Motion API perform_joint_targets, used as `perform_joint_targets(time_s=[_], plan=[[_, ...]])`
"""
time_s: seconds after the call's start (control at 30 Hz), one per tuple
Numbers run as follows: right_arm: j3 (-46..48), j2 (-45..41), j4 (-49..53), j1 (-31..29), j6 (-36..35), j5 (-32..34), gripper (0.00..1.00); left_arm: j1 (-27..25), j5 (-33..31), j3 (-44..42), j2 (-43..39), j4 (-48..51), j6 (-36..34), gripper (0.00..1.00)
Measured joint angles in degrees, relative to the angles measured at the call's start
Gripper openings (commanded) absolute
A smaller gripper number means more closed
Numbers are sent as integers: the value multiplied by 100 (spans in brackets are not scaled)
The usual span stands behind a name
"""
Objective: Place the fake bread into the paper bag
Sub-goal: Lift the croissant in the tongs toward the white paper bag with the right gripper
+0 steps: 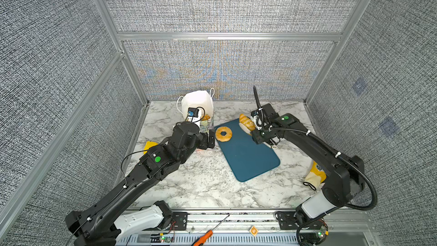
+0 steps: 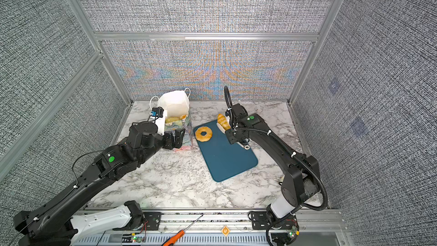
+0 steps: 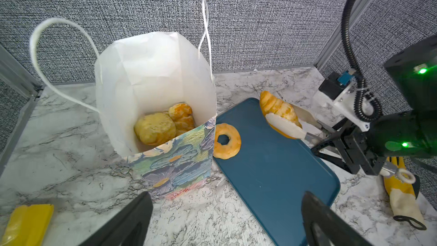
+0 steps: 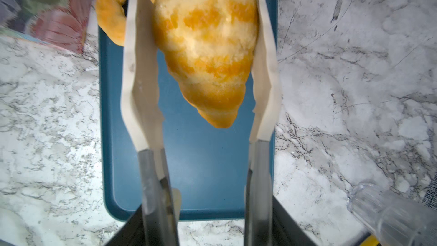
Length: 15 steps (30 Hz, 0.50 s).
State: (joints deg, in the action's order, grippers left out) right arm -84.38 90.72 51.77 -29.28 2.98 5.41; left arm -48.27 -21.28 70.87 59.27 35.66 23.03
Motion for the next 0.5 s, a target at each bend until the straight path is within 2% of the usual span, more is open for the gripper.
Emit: perform_joint_targets(time_s=[0.5], plan=[[-1325, -267, 275, -348, 127, -518, 57, 24, -538, 492, -131, 568, -350, 99]])
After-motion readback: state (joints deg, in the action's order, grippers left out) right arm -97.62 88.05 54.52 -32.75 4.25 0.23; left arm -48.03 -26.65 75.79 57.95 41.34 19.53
